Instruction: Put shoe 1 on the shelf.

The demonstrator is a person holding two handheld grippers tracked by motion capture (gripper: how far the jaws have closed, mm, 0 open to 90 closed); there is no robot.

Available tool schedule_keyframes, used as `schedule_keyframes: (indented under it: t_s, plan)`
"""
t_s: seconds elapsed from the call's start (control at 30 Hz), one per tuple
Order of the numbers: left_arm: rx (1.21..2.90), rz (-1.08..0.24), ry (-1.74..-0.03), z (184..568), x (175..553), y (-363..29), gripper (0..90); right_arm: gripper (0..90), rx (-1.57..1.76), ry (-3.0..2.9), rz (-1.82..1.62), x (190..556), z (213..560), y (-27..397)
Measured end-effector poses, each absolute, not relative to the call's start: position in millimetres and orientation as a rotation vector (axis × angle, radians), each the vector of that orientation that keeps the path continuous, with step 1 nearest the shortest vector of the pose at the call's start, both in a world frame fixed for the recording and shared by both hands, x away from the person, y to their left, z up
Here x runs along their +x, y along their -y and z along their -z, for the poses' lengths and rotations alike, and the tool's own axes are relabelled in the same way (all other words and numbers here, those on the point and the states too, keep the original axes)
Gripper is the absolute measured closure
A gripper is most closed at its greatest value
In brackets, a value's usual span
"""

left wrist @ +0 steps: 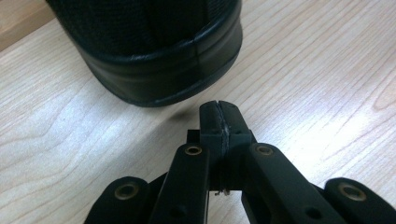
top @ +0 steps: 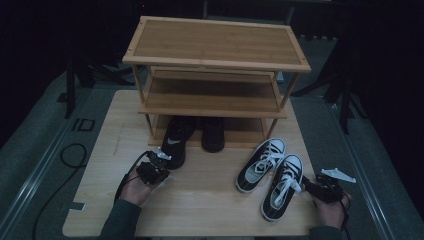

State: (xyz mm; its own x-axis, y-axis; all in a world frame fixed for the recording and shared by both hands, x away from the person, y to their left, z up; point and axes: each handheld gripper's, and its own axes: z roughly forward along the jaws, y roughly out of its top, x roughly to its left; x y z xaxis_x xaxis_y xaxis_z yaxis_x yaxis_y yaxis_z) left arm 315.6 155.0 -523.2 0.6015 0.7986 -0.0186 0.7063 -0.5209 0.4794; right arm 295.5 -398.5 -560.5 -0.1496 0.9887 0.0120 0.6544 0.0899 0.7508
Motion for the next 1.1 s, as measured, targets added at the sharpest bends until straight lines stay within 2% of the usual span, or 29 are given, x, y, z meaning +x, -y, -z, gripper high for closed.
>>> schedule_keyframes:
  t_s: [1.1]
  plan:
    - [2.383, -0.355, -1.255, 531, 346, -152, 90.0, 40.7, 1.611, -1.862, -0.854, 295, 560, 398]
